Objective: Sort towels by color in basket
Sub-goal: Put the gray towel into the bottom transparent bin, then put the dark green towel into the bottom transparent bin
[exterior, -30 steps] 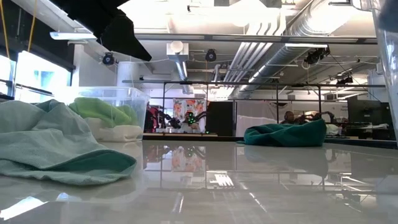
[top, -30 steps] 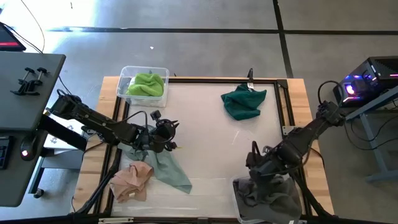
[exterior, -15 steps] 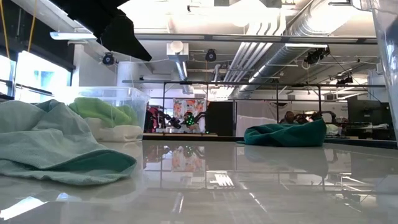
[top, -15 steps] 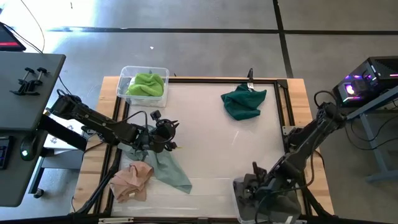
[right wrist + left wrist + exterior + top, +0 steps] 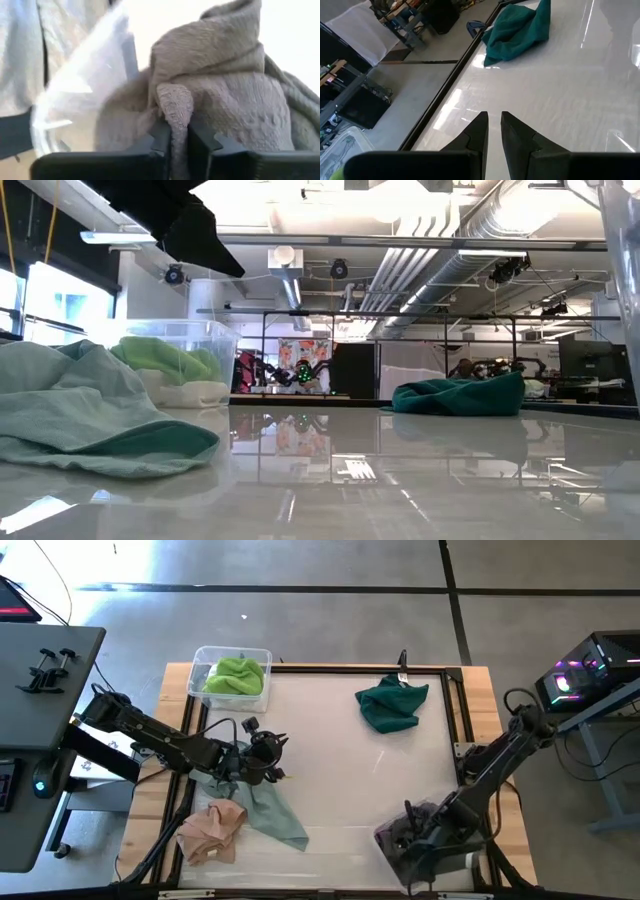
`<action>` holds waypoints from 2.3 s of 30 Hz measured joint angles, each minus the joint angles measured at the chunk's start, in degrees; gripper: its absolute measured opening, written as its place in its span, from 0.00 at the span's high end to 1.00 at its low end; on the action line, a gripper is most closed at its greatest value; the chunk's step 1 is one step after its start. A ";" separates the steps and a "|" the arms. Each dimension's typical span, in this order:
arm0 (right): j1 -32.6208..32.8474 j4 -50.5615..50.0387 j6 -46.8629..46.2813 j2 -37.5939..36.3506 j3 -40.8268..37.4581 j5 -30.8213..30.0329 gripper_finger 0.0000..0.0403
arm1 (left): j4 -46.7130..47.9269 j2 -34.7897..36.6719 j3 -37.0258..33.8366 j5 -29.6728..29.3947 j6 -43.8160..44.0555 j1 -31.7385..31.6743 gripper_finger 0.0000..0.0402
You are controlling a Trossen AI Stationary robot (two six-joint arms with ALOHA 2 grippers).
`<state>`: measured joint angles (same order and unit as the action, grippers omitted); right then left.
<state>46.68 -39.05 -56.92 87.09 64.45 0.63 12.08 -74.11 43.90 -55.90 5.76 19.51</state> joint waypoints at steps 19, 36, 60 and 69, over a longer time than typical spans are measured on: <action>-10.25 -43.18 -2.92 -0.07 20.52 -18.13 0.83 | -0.02 0.00 0.00 0.00 0.00 -0.02 0.90; -21.74 -47.45 0.25 -0.04 10.99 12.69 0.99 | 0.00 0.00 0.00 0.01 0.15 -0.02 0.90; -16.50 -47.24 2.37 -0.09 16.16 -11.26 0.98 | -0.43 0.00 0.00 0.02 0.09 -0.02 0.90; -33.56 -32.89 22.06 -4.51 4.79 -23.94 0.73 | -0.35 0.00 0.00 0.02 0.04 -0.02 0.90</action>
<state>13.12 -71.94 -34.87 82.58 69.24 -23.32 11.73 -74.11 43.90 -55.88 5.80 19.49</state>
